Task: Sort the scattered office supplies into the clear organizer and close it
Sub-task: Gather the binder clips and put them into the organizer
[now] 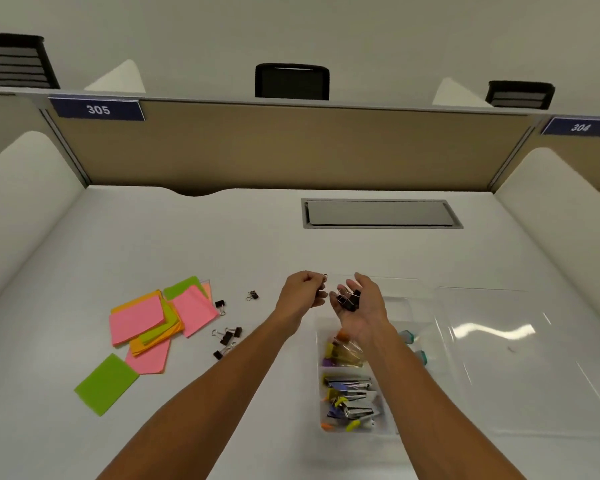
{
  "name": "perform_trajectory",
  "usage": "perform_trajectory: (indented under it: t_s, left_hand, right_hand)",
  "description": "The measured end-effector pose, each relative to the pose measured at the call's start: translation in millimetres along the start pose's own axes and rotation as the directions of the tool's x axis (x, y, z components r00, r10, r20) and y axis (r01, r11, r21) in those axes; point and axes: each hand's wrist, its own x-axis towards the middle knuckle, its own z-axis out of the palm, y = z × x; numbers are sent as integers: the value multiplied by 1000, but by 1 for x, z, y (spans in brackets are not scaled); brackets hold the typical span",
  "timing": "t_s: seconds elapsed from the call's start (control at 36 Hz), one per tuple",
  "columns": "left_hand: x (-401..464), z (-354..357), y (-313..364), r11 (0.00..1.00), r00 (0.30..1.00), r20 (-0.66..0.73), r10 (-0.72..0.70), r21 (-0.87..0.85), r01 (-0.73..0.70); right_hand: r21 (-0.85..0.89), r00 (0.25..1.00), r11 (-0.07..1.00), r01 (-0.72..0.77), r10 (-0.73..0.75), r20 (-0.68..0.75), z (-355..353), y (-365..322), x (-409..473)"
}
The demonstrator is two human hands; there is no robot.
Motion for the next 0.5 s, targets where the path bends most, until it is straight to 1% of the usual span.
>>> perform_trajectory:
  t_s: [0.08, 0.28, 0.36, 0.5]
  left_hand:
    - [5, 17, 3, 999, 999, 31, -26, 43, 24]
    - [7, 35, -1, 956, 999, 35, -33, 293, 22]
    - [6, 35, -2, 944, 998, 40, -39, 328, 24]
    - [4, 31, -2, 949, 999, 30, -16, 315, 6]
  right_hand:
    - [3, 999, 1000, 18, -18, -35, -8, -11, 3]
    - [-68, 995, 997, 35, -41, -92, -18, -18, 13]
    - [-105, 994, 994, 31, -42, -99, -19, -18, 13]
    - [-144, 997, 989, 28, -38, -72, -17, -19, 15]
